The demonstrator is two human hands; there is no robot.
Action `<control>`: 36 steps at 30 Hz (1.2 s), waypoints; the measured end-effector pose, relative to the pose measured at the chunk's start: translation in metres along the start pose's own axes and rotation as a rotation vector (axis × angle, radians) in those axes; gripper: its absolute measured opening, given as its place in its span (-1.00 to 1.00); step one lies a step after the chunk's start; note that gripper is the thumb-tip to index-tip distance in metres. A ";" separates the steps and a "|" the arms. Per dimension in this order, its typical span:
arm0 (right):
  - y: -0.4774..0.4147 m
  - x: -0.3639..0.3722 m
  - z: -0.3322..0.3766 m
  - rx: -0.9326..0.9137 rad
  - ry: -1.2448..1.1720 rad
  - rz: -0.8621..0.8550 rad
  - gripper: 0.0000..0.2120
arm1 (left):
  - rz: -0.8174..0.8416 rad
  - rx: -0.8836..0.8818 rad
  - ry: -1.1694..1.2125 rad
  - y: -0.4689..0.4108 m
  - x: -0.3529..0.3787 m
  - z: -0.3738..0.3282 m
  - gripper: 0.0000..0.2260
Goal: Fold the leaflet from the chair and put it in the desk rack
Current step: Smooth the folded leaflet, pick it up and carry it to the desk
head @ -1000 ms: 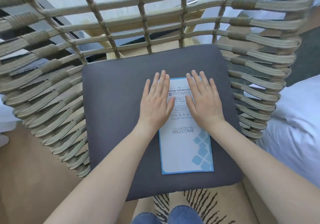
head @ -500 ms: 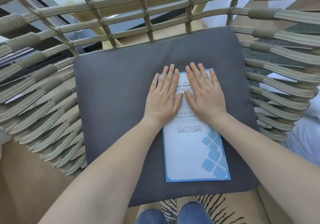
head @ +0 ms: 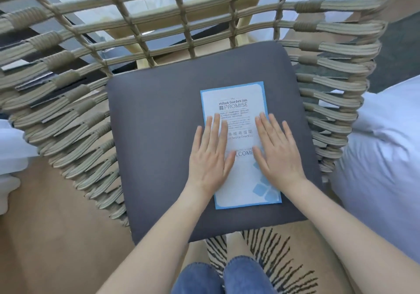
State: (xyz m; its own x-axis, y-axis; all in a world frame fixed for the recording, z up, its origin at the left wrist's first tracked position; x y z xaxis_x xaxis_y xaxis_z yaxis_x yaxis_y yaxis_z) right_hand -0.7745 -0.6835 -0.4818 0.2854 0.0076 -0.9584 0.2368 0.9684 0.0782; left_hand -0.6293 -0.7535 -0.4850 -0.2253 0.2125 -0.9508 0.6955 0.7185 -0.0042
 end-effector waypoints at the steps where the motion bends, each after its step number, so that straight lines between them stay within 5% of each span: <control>1: 0.018 0.005 0.003 0.006 -0.005 0.002 -0.41 | 0.013 -0.003 0.007 0.020 0.004 -0.005 -0.43; 15: 0.073 0.074 -0.003 -0.021 0.045 -0.035 -0.38 | 0.132 -0.035 0.014 0.086 0.077 -0.010 -0.40; 22: 0.067 0.043 0.008 0.025 0.008 0.132 -0.40 | 0.264 -0.054 0.030 0.077 0.038 -0.020 -0.43; 27: 0.058 -0.008 0.001 0.193 -0.147 0.089 -0.36 | 0.289 0.017 0.108 0.058 -0.008 -0.011 -0.49; 36: 0.022 -0.016 -0.006 0.453 -0.209 0.050 -0.34 | 0.079 -0.567 0.556 0.023 -0.019 0.010 -0.41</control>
State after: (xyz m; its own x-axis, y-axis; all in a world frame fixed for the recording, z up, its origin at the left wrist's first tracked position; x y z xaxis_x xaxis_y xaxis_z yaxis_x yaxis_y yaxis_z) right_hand -0.7796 -0.6611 -0.4661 0.4754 -0.0440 -0.8786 0.5843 0.7624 0.2780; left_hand -0.6022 -0.7471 -0.4702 -0.6009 0.4684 -0.6477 0.3037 0.8833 0.3571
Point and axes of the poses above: each hand's wrist, its own y-axis away from the middle knuckle, its own x-axis out of the palm, z = x × y, the point moved 6 cm from there along -y, towards the middle knuckle, and after that the axes turned 5 degrees about -z, right-handed, at the moved point
